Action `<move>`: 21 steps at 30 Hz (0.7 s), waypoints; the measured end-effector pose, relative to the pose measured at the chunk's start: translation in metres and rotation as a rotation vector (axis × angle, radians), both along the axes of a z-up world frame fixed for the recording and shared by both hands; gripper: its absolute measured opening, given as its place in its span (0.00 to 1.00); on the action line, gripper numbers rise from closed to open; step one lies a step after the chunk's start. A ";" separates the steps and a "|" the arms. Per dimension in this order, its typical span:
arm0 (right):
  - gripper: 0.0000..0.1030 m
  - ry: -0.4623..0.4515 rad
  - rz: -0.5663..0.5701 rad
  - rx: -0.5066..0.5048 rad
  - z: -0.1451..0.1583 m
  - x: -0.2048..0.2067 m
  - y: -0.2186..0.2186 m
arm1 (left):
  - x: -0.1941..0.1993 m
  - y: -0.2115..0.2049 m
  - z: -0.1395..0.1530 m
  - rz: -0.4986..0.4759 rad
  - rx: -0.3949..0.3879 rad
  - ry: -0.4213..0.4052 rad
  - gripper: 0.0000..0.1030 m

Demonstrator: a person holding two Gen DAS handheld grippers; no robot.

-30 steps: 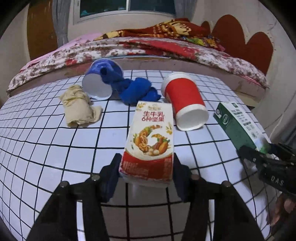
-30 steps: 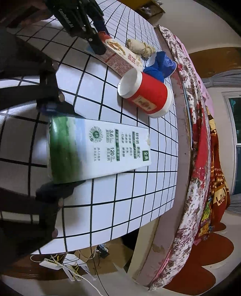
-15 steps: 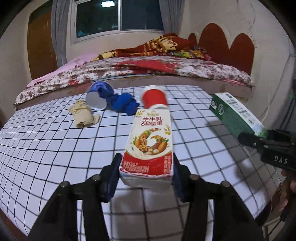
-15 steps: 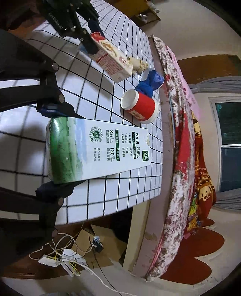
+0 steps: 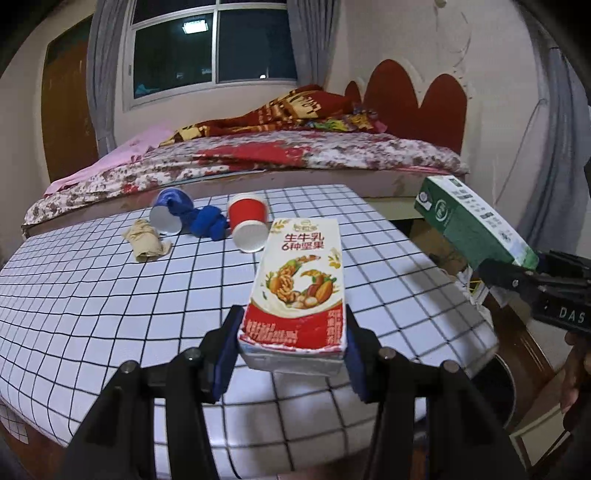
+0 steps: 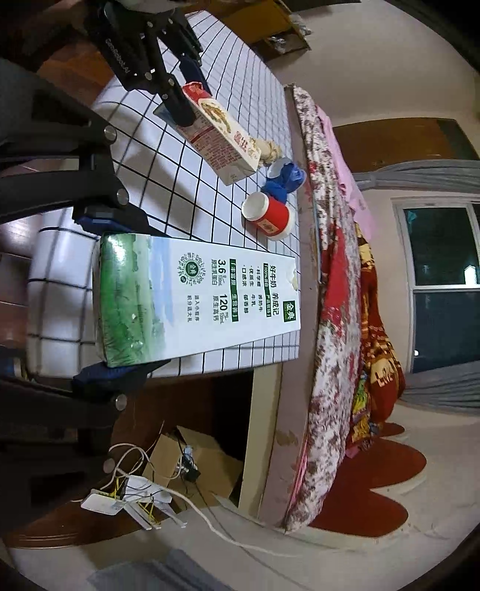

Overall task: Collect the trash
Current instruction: 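Carry both milk cartons over the black bin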

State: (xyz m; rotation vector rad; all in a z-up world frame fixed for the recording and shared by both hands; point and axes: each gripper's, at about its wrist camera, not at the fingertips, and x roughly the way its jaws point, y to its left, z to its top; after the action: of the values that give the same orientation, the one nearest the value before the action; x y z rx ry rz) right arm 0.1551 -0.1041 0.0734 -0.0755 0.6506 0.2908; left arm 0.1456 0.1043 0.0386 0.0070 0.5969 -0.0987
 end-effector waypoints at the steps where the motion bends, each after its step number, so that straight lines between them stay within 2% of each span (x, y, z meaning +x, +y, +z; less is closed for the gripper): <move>1: 0.55 -0.005 -0.003 0.008 0.002 -0.005 -0.006 | -0.004 -0.003 0.001 -0.003 -0.003 -0.001 0.50; 9: 0.55 -0.014 -0.049 0.034 0.004 -0.034 -0.051 | -0.029 -0.032 0.000 -0.048 -0.027 0.005 0.50; 21: 0.55 0.079 -0.163 0.012 -0.025 -0.060 -0.135 | -0.049 -0.118 -0.010 -0.213 -0.039 0.045 0.50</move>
State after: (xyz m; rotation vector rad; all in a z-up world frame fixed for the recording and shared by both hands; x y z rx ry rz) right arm 0.0955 -0.2387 0.0484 0.0003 0.7293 0.1408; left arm 0.0964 -0.0137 0.0285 0.0312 0.6383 -0.3182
